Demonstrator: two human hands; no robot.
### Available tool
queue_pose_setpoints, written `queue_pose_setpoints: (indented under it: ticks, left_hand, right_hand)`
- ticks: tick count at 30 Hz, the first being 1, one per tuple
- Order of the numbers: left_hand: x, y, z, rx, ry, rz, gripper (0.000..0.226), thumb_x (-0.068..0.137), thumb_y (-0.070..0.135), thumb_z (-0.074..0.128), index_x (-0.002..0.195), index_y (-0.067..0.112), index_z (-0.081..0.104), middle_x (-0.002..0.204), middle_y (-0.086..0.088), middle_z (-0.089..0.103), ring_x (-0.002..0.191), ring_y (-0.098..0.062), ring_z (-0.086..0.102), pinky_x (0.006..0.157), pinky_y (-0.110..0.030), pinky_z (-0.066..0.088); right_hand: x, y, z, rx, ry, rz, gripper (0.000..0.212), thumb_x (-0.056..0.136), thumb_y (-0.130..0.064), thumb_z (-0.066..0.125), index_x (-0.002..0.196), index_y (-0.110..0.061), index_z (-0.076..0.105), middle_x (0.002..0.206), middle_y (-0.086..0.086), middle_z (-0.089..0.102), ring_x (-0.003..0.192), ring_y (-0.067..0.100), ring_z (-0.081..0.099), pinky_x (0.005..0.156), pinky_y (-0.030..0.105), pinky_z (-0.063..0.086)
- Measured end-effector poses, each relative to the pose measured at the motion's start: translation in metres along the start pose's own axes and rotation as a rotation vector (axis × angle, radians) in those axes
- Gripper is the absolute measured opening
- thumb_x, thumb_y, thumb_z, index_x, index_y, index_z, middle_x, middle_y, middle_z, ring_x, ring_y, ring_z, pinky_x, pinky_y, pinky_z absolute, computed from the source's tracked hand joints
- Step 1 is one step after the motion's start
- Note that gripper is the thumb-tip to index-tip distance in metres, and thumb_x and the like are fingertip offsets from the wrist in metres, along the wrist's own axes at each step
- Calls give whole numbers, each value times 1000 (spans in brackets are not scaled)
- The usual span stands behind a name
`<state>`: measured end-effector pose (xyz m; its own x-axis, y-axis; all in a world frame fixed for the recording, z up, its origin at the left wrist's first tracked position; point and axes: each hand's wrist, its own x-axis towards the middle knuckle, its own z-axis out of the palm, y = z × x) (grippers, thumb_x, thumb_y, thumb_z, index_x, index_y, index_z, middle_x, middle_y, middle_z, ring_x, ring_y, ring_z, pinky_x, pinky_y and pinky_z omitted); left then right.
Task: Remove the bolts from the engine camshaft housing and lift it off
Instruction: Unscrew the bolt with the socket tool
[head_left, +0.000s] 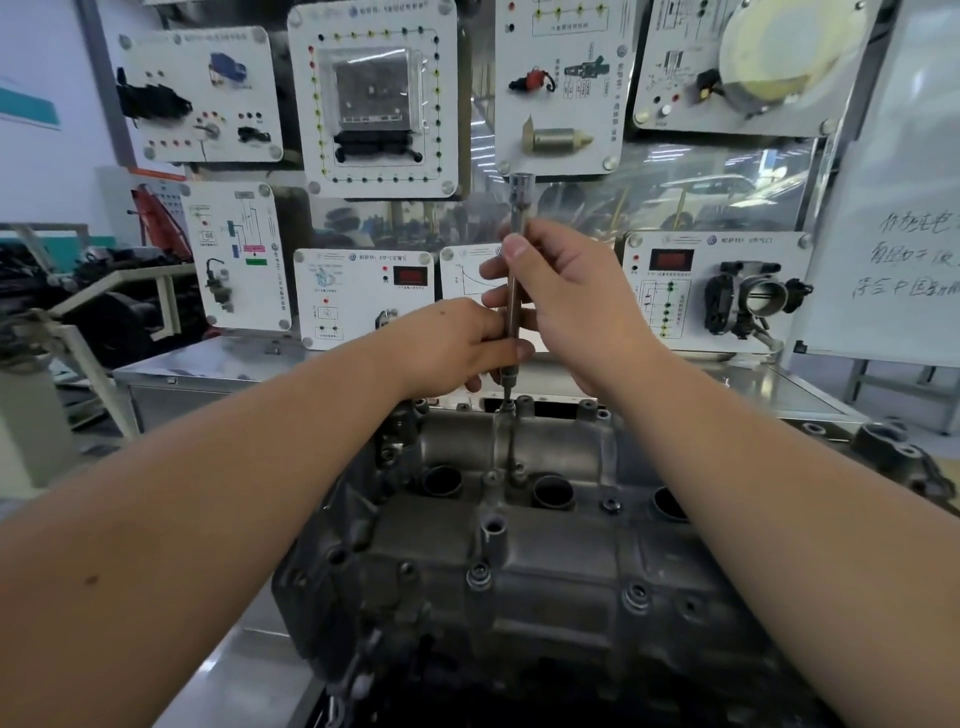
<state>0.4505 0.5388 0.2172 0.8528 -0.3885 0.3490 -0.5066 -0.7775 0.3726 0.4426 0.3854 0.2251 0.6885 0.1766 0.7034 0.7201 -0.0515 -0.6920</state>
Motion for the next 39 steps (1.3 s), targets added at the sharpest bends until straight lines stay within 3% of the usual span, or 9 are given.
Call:
queue_pose_setpoints:
  ticks: [2, 6, 9, 14, 18, 24, 31, 35, 39]
  left_hand:
    - [-1, 2, 0, 33, -26, -5, 14, 103, 40, 56, 96, 31, 64, 76, 21, 62, 66, 0, 68, 64, -12, 45]
    - [-3, 6, -1, 68, -52, -7, 19, 105, 38, 52, 88, 32, 58, 69, 34, 63, 67, 0, 67, 56, -7, 41]
    - [-4, 7, 0, 88, -53, -7, 14, 105, 40, 49, 98, 30, 57, 83, 25, 63, 62, -1, 69, 64, -18, 47]
    - [-4, 9, 0, 82, -59, -16, 19, 104, 39, 53, 85, 35, 53, 75, 23, 67, 61, -2, 70, 64, -23, 49]
    - [-3, 9, 0, 16, -75, -58, 13, 102, 31, 56, 92, 28, 63, 89, 15, 72, 68, -3, 72, 69, -23, 50]
    - [-4, 7, -3, 20, -119, -60, 12, 102, 31, 59, 101, 23, 67, 86, 17, 74, 70, -3, 71, 83, -35, 57]
    - [0, 7, -3, 134, -123, -55, 16, 102, 39, 57, 87, 34, 61, 71, 36, 66, 73, 7, 65, 68, -20, 45]
    - [-1, 6, -3, 171, -93, -48, 25, 101, 42, 57, 104, 22, 72, 88, 16, 72, 86, -4, 67, 81, -20, 49]
    - [1, 2, -1, 171, -74, -66, 24, 100, 42, 57, 94, 26, 74, 80, 22, 71, 82, 3, 65, 74, -11, 46]
  right_hand:
    - [-1, -1, -2, -114, -6, -33, 19, 102, -25, 53, 94, -35, 68, 84, -6, 73, 77, 14, 72, 70, 55, 61]
    - [-1, 0, -5, -352, 23, -108, 11, 97, -26, 62, 105, -28, 69, 80, -4, 70, 78, 13, 70, 77, 40, 58]
    - [-1, -1, -6, -424, 40, -111, 7, 93, -26, 67, 98, -25, 70, 75, -4, 66, 69, 9, 60, 72, 35, 55]
    - [1, -2, -7, -430, -2, -70, 8, 93, -23, 67, 92, -17, 70, 76, 7, 66, 69, 23, 59, 74, 45, 55]
    - [3, -2, -7, -397, -55, -25, 12, 96, -20, 63, 95, -12, 72, 81, 2, 73, 81, 26, 70, 78, 50, 58]
    - [1, 3, -6, -418, -31, -34, 10, 97, -25, 60, 99, -20, 68, 83, -5, 74, 83, 17, 71, 80, 43, 57]
    - [0, 1, 8, -605, 122, -70, 22, 93, -33, 67, 84, -13, 64, 68, -5, 57, 69, 16, 55, 63, 31, 45]
    - [4, -2, 8, -593, 89, -48, 30, 92, -27, 68, 70, -11, 57, 59, -4, 50, 63, 17, 50, 58, 30, 40]
    - [4, -3, 7, -556, 89, -15, 36, 94, -25, 66, 63, -18, 49, 58, -6, 48, 60, 13, 49, 58, 30, 39]
